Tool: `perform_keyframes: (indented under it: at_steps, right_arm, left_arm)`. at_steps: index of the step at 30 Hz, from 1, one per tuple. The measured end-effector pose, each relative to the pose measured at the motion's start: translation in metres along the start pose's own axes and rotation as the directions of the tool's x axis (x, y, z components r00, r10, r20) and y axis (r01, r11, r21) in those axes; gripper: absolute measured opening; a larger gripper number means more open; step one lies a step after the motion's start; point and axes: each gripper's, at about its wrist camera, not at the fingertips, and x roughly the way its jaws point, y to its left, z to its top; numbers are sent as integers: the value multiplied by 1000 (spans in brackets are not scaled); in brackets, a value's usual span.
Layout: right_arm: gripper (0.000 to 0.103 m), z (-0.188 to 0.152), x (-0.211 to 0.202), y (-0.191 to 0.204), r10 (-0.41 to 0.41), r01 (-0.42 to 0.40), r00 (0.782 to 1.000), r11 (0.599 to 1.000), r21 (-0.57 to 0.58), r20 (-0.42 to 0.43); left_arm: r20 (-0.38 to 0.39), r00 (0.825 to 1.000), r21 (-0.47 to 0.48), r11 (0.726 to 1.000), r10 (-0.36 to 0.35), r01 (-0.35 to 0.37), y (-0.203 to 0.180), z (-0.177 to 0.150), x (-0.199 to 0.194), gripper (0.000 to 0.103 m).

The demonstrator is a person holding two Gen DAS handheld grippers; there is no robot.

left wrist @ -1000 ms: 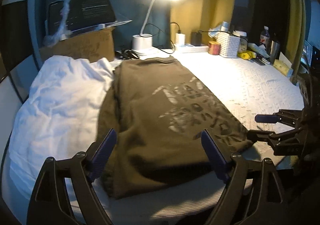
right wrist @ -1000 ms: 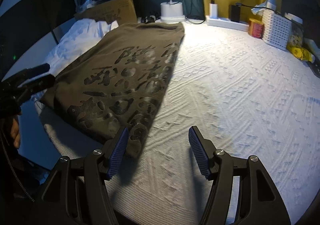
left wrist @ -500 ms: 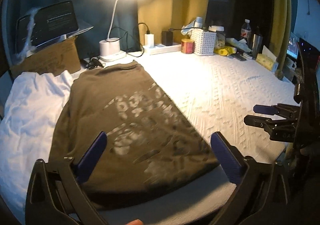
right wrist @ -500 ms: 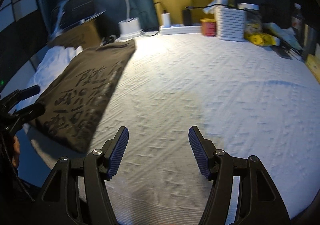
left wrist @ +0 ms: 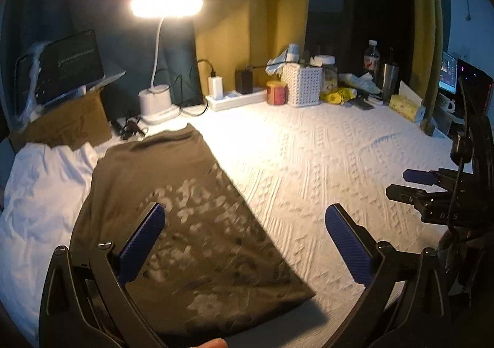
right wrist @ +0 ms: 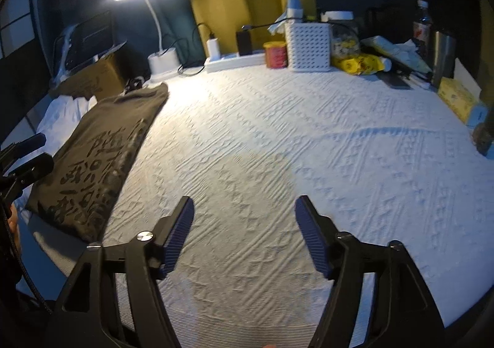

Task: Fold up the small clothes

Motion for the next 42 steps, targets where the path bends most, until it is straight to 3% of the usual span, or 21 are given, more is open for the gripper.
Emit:
perform_keyframes:
  at_steps: [10, 24, 28, 36, 42]
  right_arm:
    - [74, 28, -34, -20, -78, 78, 991, 997, -3, 107]
    - [74, 59, -85, -19, -147, 153, 958, 988, -3, 245]
    - [74, 64, -102, -8, -182, 199, 938, 980, -26, 296]
    - [74, 77, -136, 5, -187, 212, 896, 977, -18, 402]
    - [74, 89, -157, 19, -168, 207, 869, 978, -33, 465]
  left_arm:
    - [147, 989, 50, 999, -10, 3, -18, 26, -19, 102]
    - [250, 968, 96, 995, -9, -15, -24, 60, -46, 102]
    - [307, 952, 84, 996, -5, -21, -18, 70, -60, 102]
    - [398, 917, 39, 999, 9, -27, -5, 78, -86, 102]
    - [426, 903, 15, 998, 53, -66, 5, 79, -100, 102]
